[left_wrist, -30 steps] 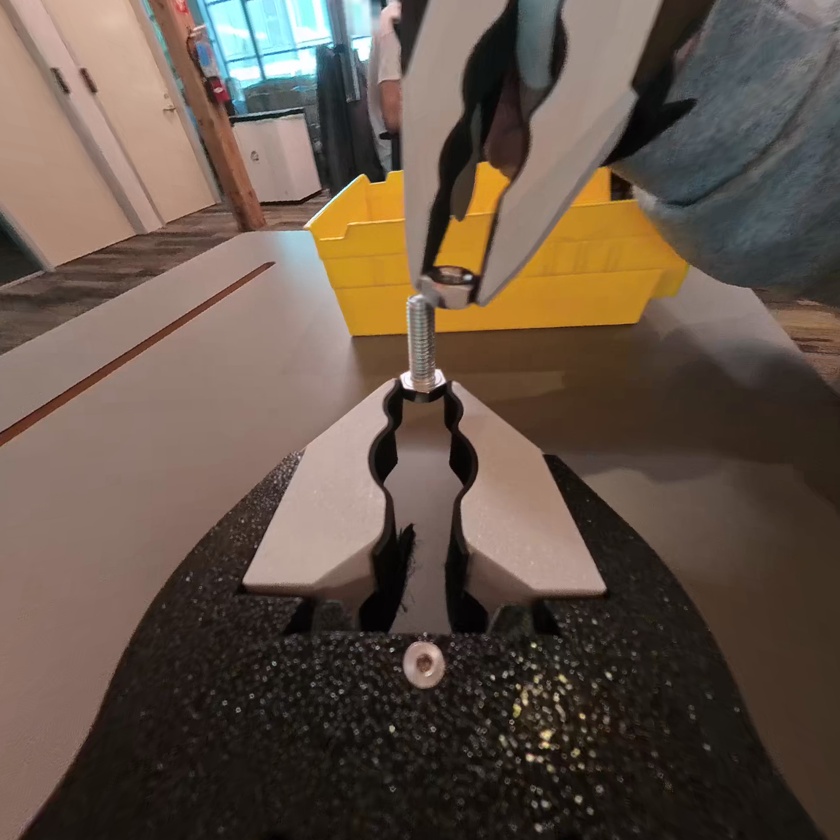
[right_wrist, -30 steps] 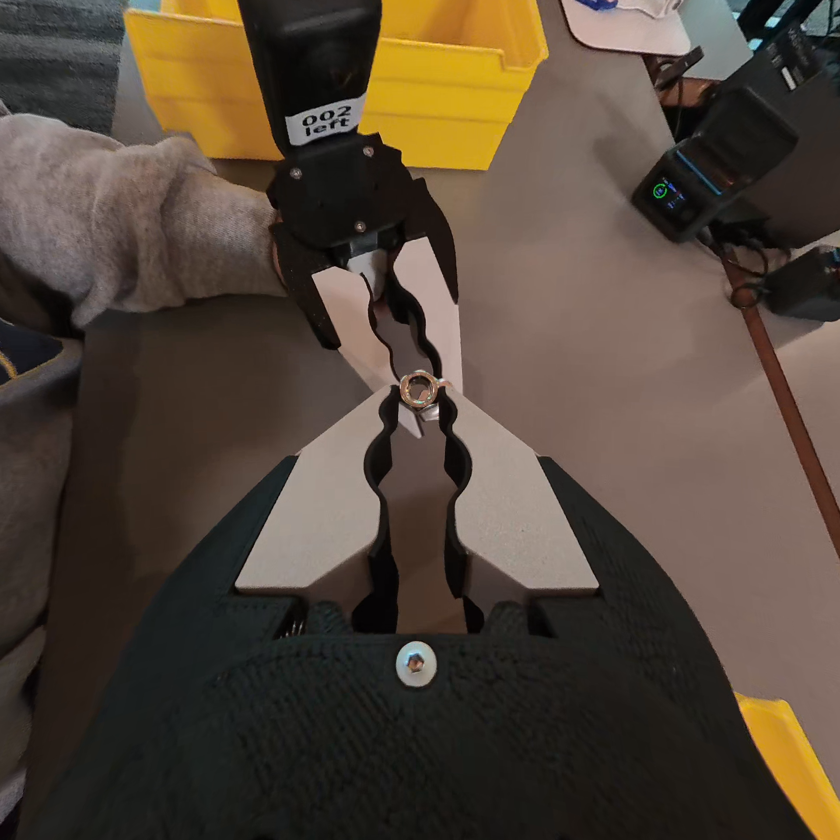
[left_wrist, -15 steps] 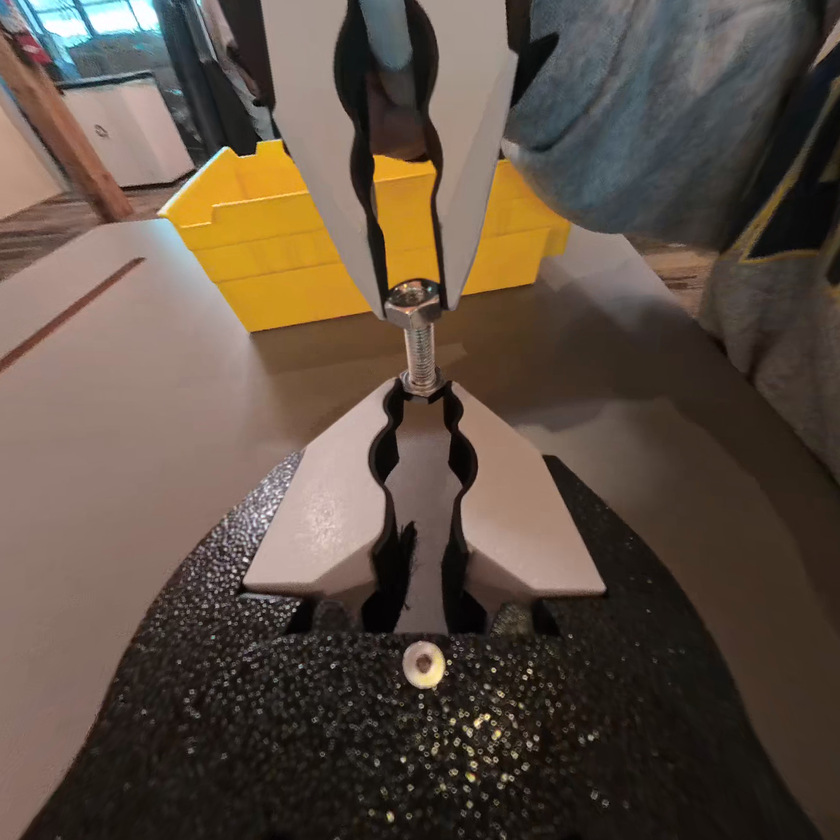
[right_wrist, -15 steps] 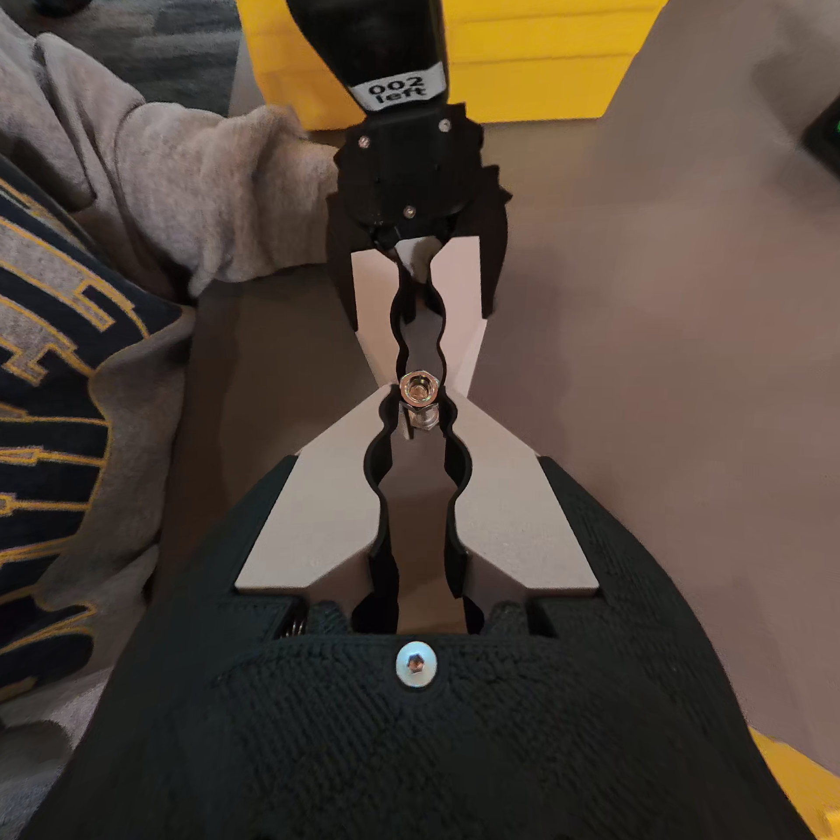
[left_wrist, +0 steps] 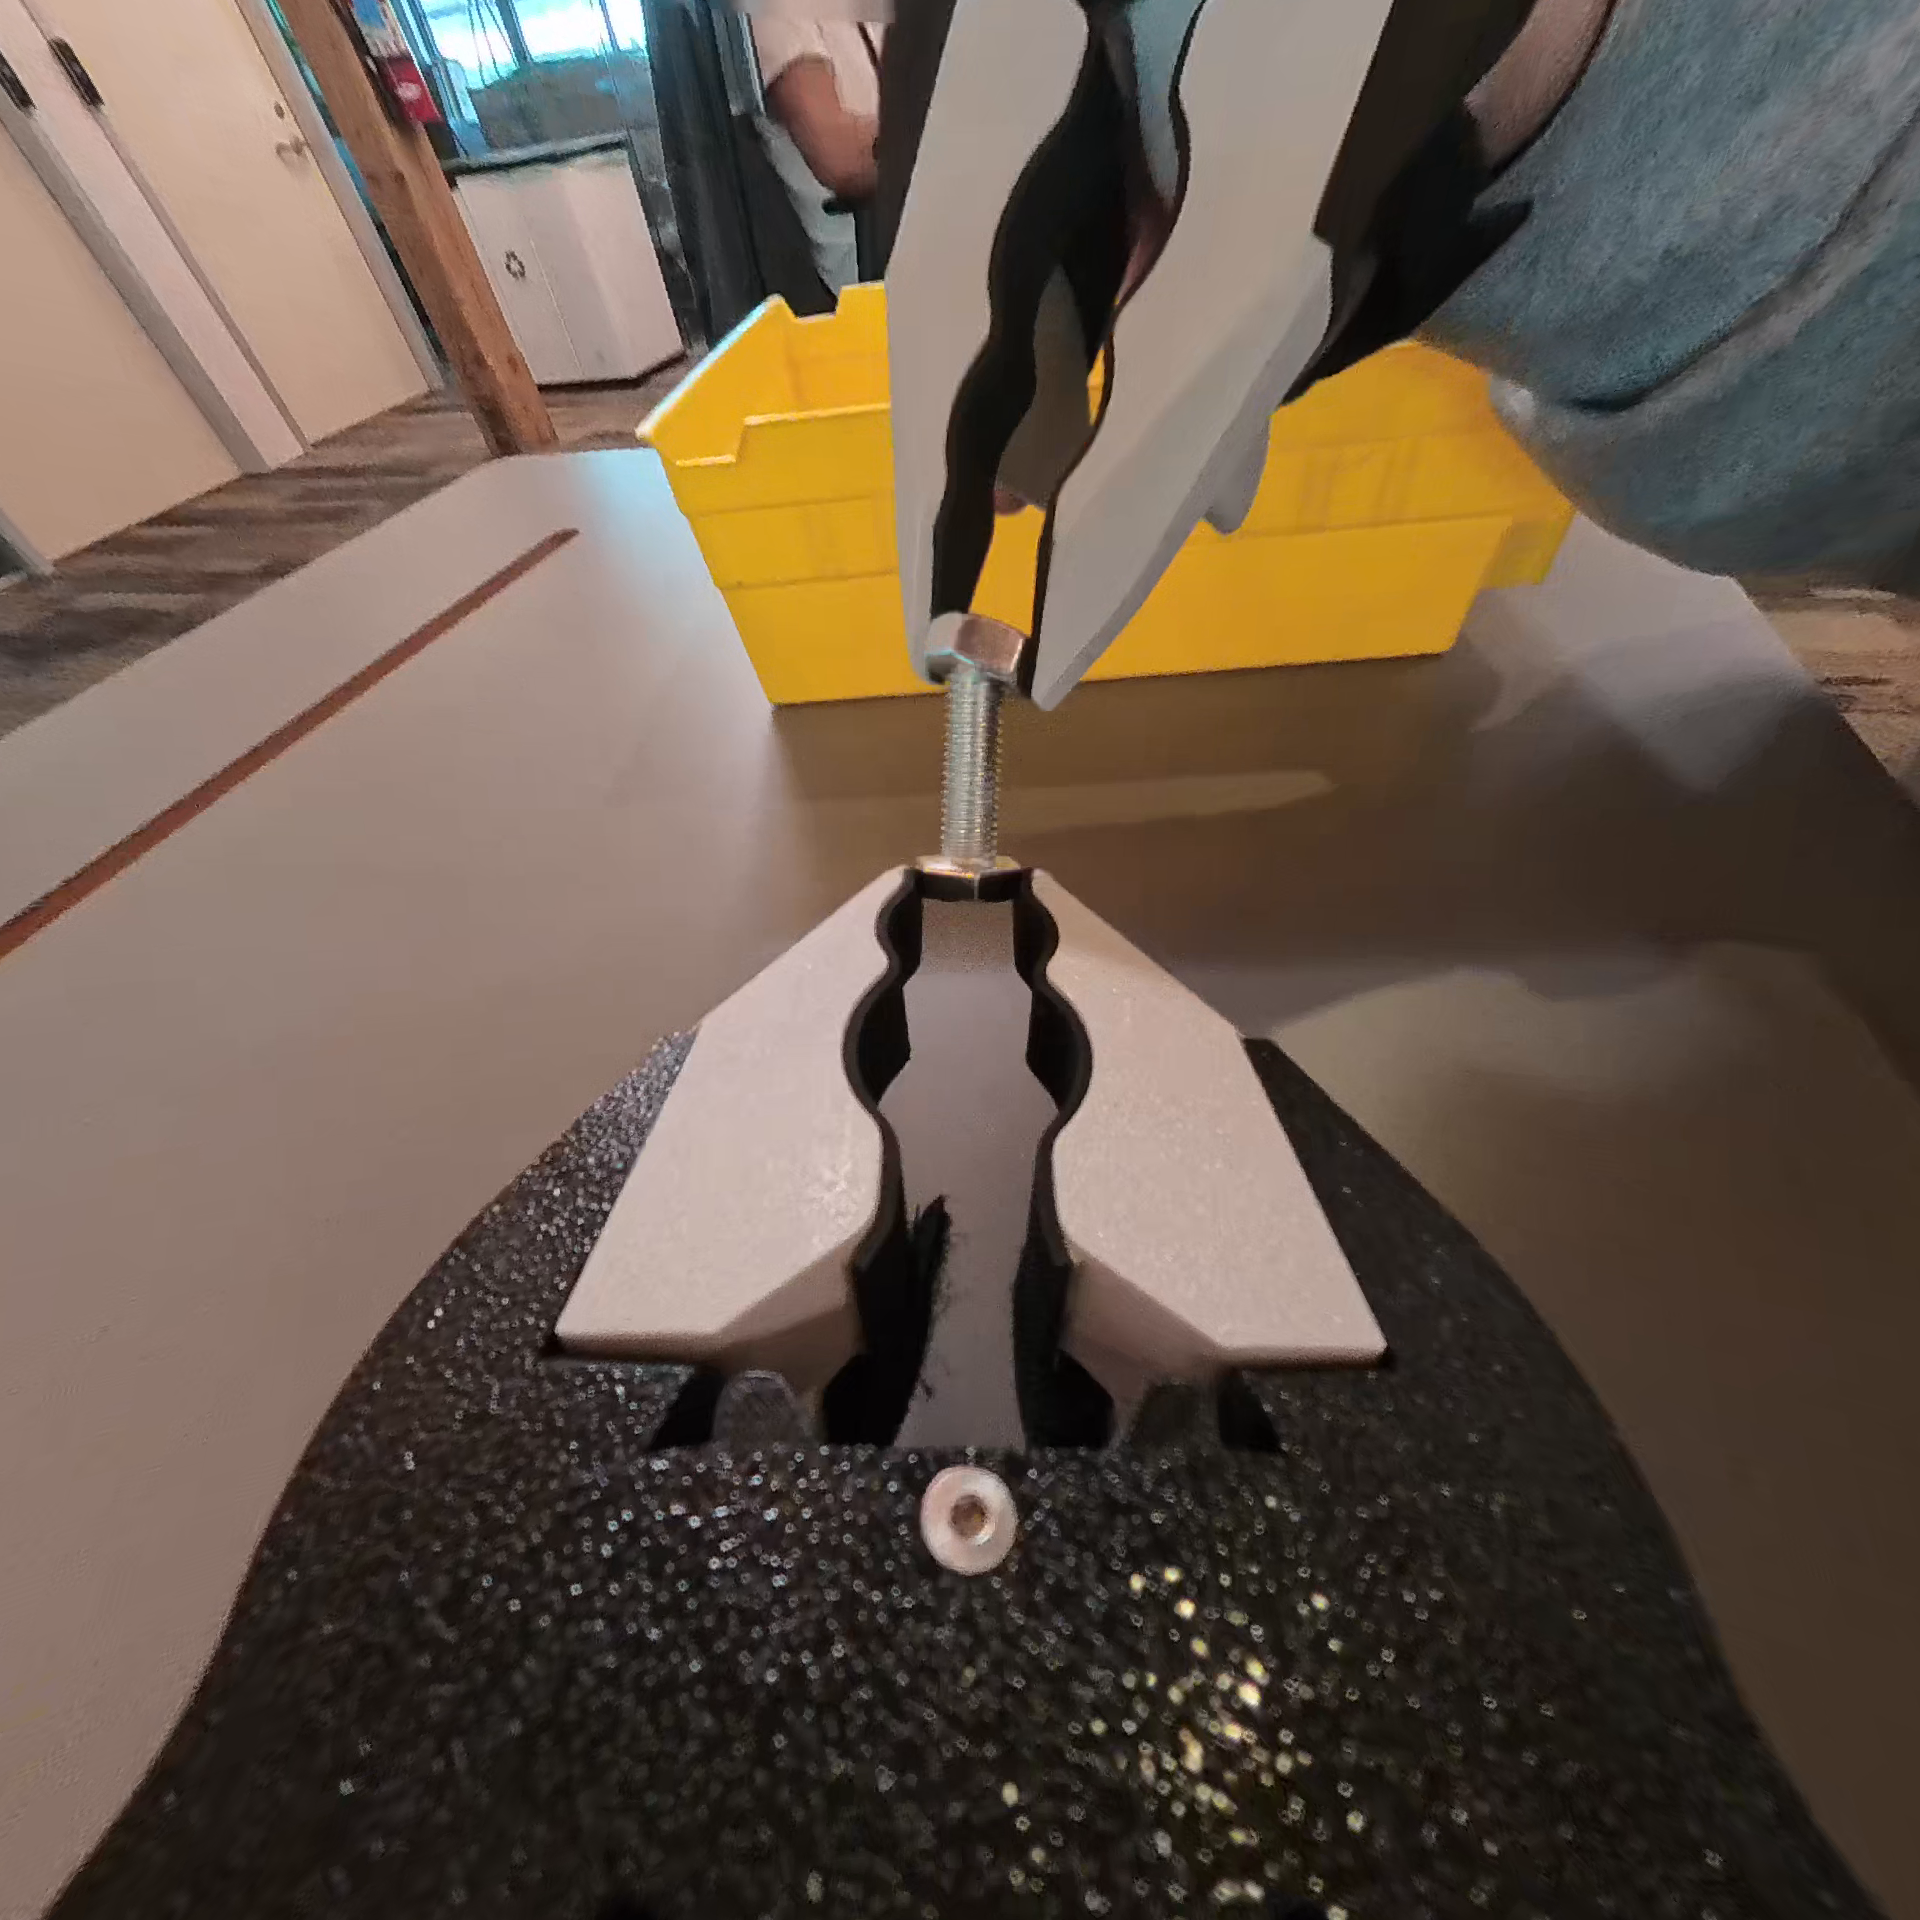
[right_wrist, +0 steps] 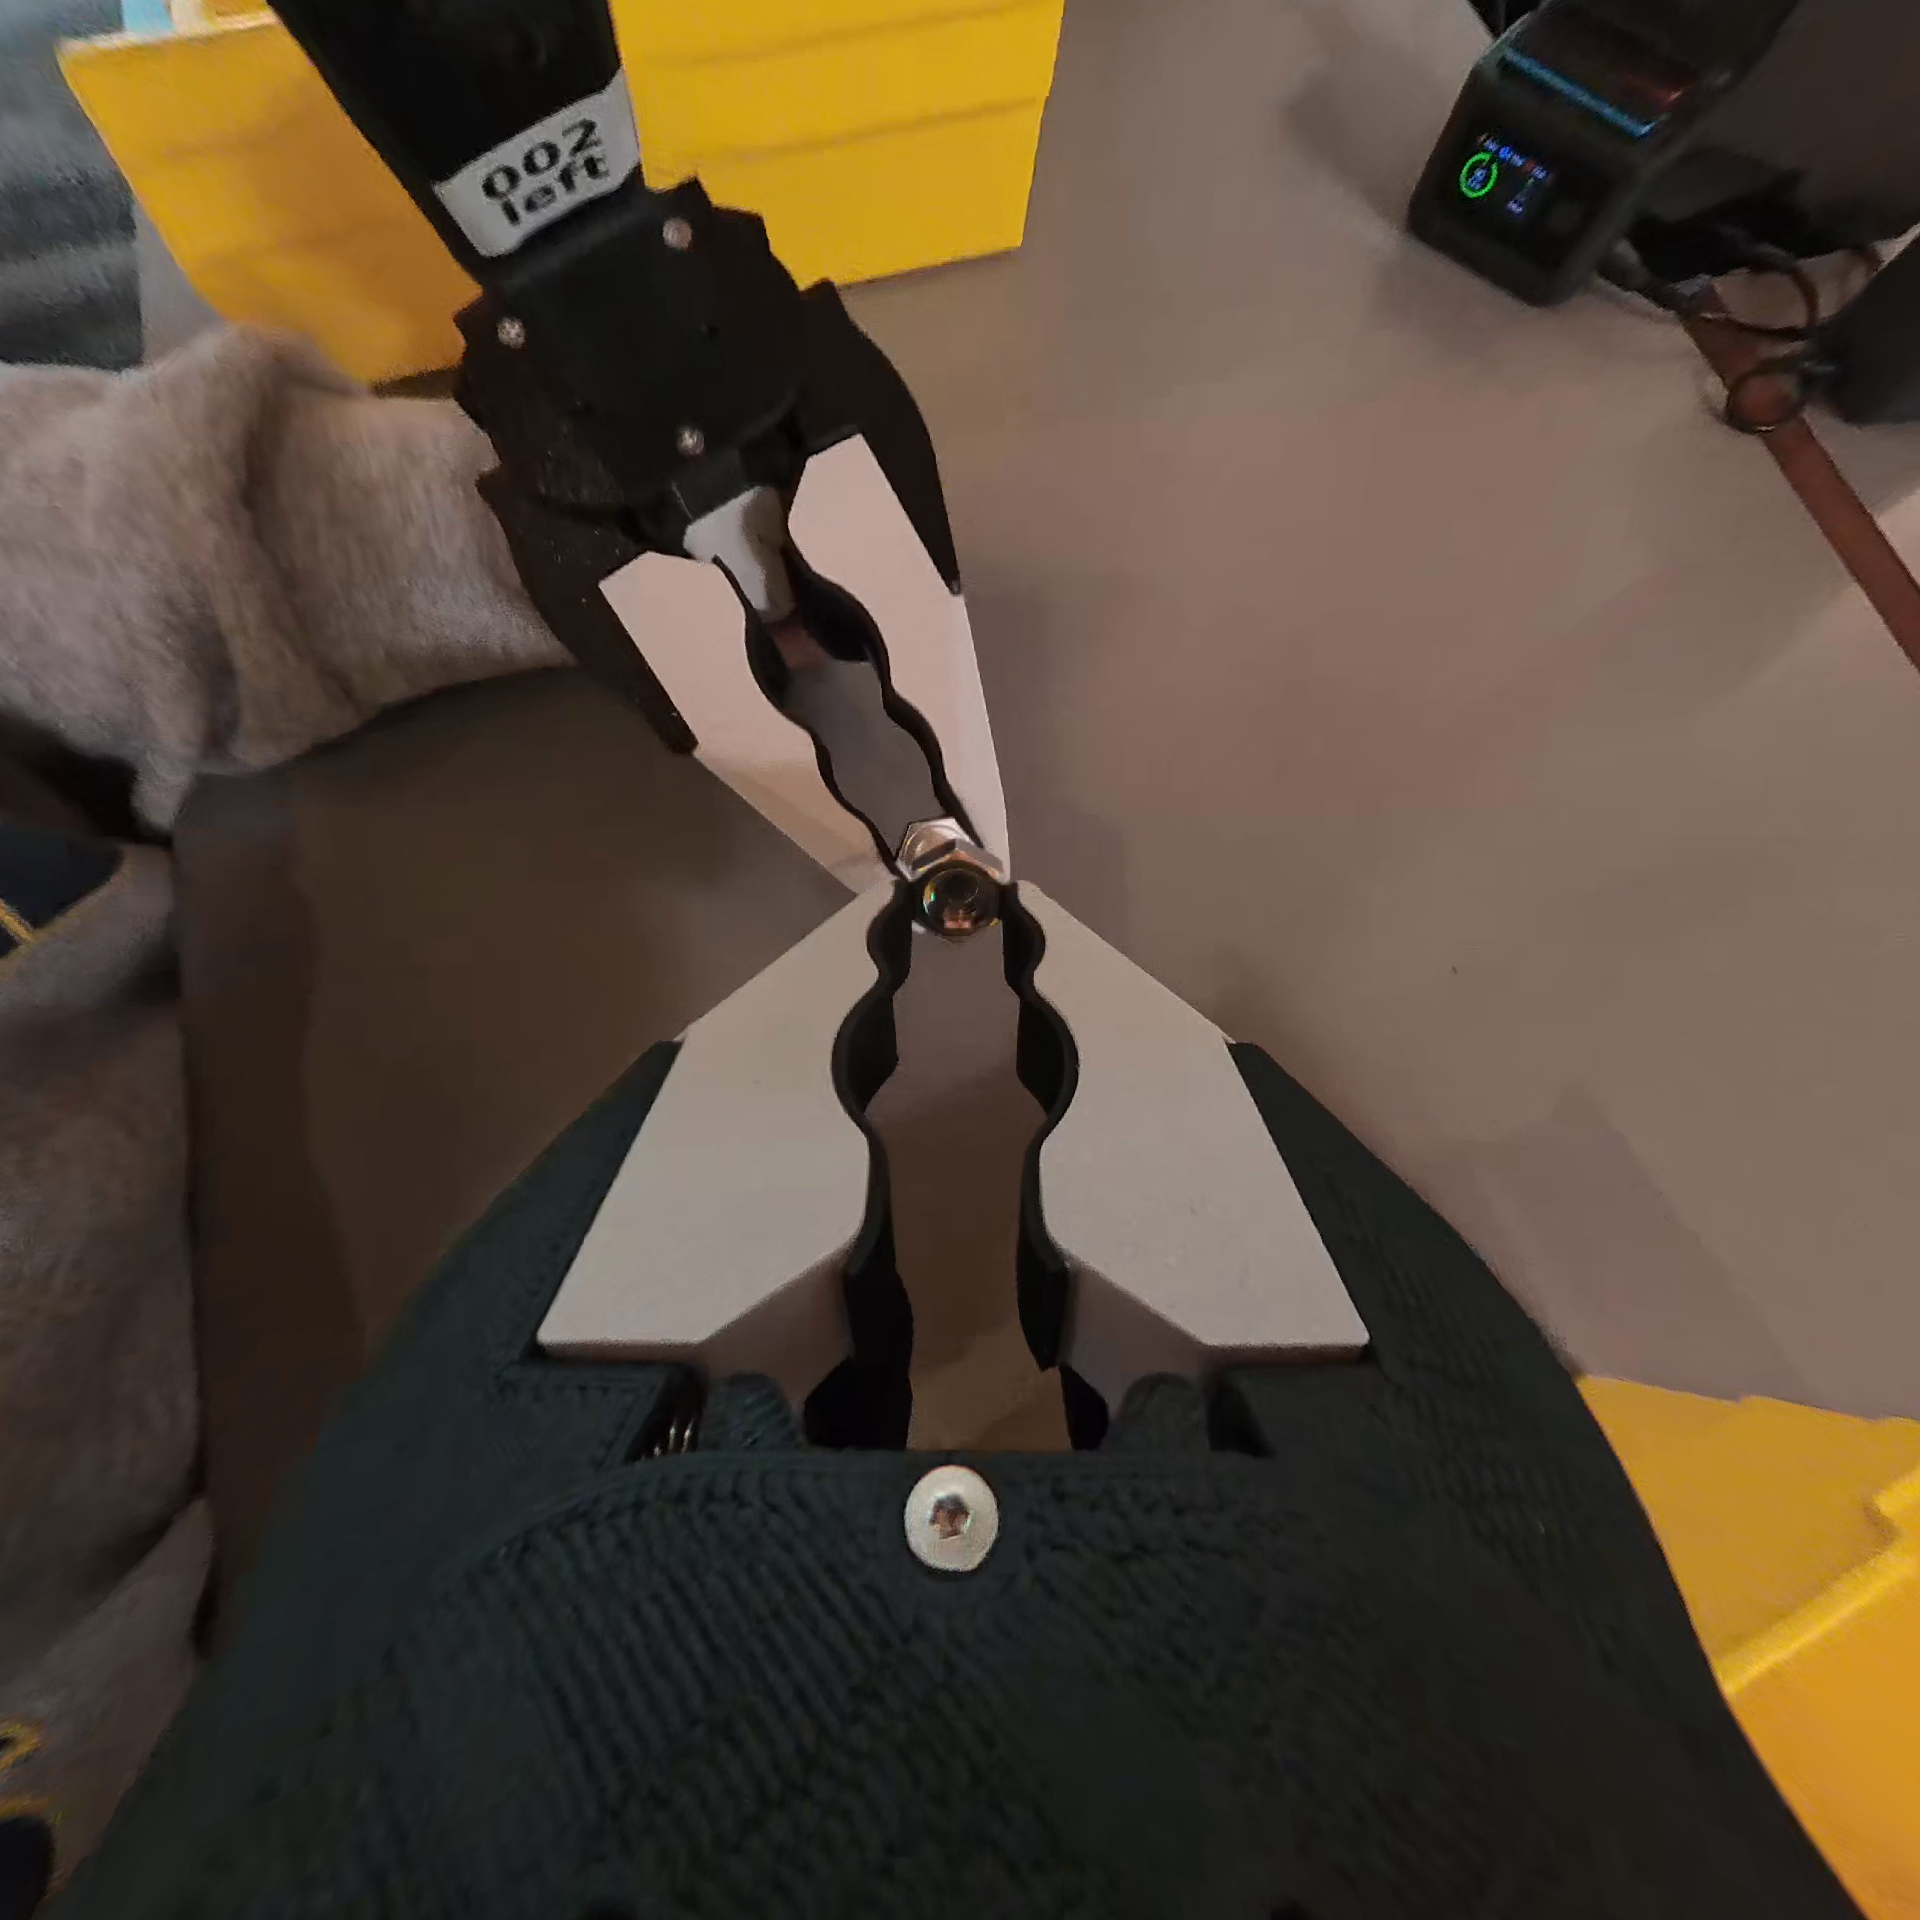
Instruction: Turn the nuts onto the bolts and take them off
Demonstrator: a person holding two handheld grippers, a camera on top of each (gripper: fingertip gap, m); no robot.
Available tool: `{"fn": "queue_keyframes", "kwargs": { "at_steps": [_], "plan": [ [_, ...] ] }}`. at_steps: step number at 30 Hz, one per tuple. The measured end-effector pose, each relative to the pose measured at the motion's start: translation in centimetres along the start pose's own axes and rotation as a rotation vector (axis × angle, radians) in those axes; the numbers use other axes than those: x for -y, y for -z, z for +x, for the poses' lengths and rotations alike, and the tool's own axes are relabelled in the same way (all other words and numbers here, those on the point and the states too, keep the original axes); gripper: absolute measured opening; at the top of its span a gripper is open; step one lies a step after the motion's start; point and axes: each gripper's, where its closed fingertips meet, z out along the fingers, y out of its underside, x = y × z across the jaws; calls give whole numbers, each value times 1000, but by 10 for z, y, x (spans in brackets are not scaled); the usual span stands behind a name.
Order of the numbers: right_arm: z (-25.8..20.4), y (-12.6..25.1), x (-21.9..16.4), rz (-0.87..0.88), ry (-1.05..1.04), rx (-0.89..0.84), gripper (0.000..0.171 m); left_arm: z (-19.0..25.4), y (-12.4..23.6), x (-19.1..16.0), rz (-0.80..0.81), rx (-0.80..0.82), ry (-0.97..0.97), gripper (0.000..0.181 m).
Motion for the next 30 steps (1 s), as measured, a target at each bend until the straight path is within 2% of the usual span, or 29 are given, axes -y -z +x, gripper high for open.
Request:
{"fn": "queue_keyframes", "kwargs": {
  "at_steps": [4,10,15,22,25,30],
  "plan": [
    [-7,7,6,-35,37,27,16,5,-2,9,57,-7,-32,15],
    [-20,19,-8,-392,304,117,16,26,-10,12,59,-126,-16,16],
    [-21,17,-9,-576,670,224,16,28,-12,9,43,-139,-17,16],
    [-20,18,-8,-685,1031,369,16,29,-11,11,53,-158,16,16],
    [-18,18,-10,-774,924,375,16,26,-12,10,45,-129,3,16],
    [-7,12,8,-804,391,248,16,7,-6,18,107,-28,47,15]
  ]
}}
